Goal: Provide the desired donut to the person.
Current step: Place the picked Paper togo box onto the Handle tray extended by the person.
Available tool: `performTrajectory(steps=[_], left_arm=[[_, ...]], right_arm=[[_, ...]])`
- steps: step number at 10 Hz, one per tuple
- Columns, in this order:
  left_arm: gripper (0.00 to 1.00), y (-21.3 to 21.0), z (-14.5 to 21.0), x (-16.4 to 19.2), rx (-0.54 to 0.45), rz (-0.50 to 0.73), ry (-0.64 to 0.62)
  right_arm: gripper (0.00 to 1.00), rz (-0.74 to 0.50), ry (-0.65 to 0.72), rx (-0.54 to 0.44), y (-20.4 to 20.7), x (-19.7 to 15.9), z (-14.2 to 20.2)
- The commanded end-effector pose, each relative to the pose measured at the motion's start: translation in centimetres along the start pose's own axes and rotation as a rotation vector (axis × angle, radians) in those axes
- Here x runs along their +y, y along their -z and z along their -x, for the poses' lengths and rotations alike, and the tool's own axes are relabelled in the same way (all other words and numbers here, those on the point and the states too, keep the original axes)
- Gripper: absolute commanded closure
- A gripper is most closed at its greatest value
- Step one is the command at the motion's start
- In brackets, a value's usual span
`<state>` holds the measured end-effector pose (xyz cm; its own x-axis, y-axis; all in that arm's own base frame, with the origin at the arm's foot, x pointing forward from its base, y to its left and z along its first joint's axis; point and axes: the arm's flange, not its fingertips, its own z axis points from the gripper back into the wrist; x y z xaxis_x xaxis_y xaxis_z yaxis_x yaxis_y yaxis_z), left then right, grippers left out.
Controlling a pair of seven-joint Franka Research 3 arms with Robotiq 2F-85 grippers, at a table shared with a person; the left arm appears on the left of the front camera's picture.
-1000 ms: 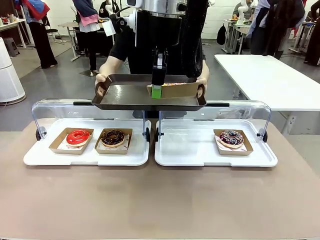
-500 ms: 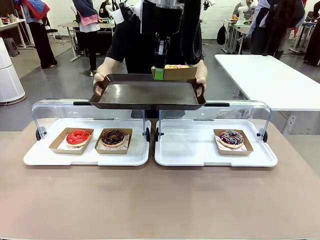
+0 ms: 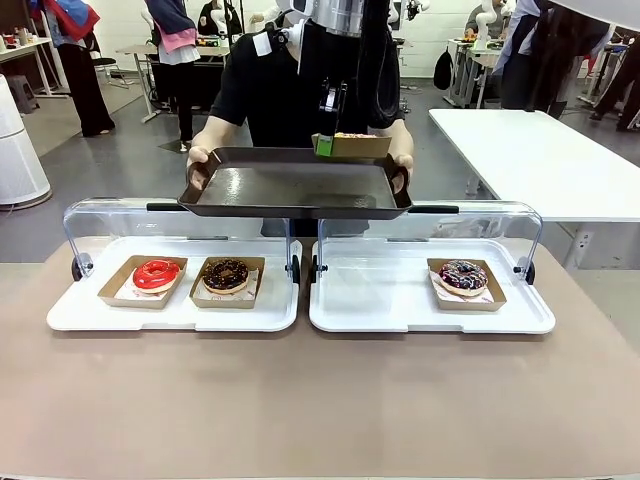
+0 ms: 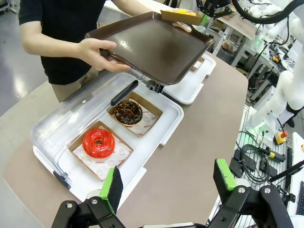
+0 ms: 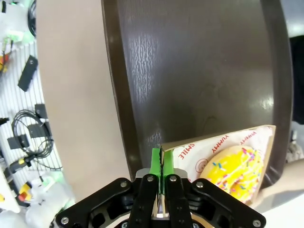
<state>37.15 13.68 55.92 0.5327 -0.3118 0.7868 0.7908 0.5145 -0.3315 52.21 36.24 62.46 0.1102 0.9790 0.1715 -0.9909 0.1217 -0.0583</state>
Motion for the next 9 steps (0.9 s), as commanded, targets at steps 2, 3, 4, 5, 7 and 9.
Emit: performTrajectory(steps=[2,3,4,5,7,9], left_arm=[[0.00,0.0,0.0,-0.1,-0.012,0.008,0.006],[0.00,0.0,0.0,-0.1,-0.012,0.008,0.006],[0.00,0.0,0.0,-0.1,-0.012,0.008,0.006],[0.00,0.0,0.0,-0.1,-0.012,0.008,0.006],[0.00,0.0,0.0,-0.1,-0.012,0.008,0.006],[0.00,0.0,0.0,-0.1,-0.012,0.008,0.006]], right_arm=[[0.98,-0.038,0.006,-0.035,0.3,-1.7,0.5],[0.98,-0.049,0.020,-0.040,1.0,-2.3,0.8],[0.98,-0.064,0.024,-0.043,1.6,-2.6,1.1],[0.98,-0.089,0.022,-0.049,2.3,-2.6,1.5],[0.98,-0.125,0.020,-0.061,3.2,-2.8,1.9],[0.98,-0.148,0.029,-0.058,3.8,-3.0,2.3]])
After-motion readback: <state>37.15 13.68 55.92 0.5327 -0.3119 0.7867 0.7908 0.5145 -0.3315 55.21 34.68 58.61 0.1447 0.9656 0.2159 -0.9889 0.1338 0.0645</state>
